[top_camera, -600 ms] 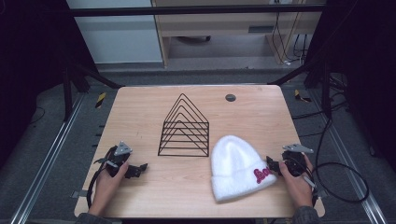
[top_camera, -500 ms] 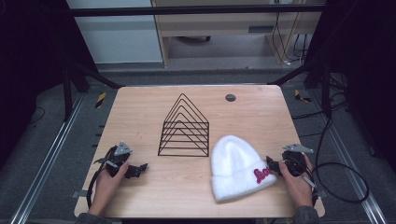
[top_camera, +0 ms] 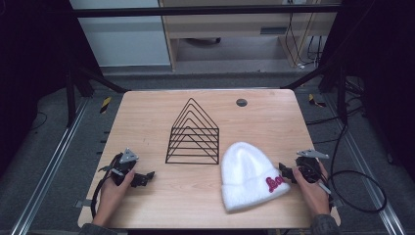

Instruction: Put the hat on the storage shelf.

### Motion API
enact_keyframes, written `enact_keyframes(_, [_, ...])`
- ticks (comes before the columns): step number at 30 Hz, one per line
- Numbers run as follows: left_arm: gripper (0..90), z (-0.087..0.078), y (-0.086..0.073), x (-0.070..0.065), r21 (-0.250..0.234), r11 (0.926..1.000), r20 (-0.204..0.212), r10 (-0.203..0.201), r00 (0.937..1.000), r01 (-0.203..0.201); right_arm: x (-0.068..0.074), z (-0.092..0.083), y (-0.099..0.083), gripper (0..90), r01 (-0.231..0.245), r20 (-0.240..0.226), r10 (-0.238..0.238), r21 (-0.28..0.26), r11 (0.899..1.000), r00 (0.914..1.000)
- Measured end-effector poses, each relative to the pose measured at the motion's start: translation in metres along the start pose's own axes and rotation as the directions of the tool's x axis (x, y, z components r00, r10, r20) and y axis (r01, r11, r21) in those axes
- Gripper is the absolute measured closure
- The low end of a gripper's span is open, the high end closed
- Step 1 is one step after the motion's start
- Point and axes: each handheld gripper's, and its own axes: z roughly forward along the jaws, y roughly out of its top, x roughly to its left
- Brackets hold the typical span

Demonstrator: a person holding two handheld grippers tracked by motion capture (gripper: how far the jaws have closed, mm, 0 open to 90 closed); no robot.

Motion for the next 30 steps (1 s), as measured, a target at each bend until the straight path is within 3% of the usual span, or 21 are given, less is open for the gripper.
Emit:
enact_keyframes(4, [0.0,0.000,0.000,0.000,0.000,1.0000,0.000,0.000,1.0000,0.000,0.008,-0.020,0.026,20.6,0.026,0.002,-0.026,-0.006,1.000,0.9997])
enact_keyframes(7, [0.0,0.000,0.000,0.000,-0.002,1.0000,0.000,-0.002,1.0000,0.002,0.022,-0.030,0.050,21.4,0.075,-0.020,-0.075,-0.010,0.997,0.9970])
enact_keyframes(12, [0.0,0.000,0.000,0.000,-0.003,1.0000,0.000,-0.003,1.0000,0.003,0.055,-0.036,0.085,25.4,0.179,-0.094,-0.179,-0.012,0.984,0.9794])
enact_keyframes(17, [0.0,0.000,0.000,0.000,0.000,1.0000,0.000,0.000,1.0000,0.000,0.079,-0.020,0.107,32.7,0.248,-0.145,-0.242,0.030,0.968,0.9594])
enact_keyframes(24, [0.0,0.000,0.000,0.000,0.000,1.0000,0.000,0.000,1.0000,0.000,0.090,0.007,0.115,38.2,0.255,-0.208,-0.233,0.087,0.963,0.9500])
enact_keyframes(30, [0.0,0.000,0.000,0.000,0.000,1.0000,0.000,0.000,1.0000,0.000,0.095,0.022,0.119,39.4,0.214,-0.247,-0.179,0.122,0.969,0.9525])
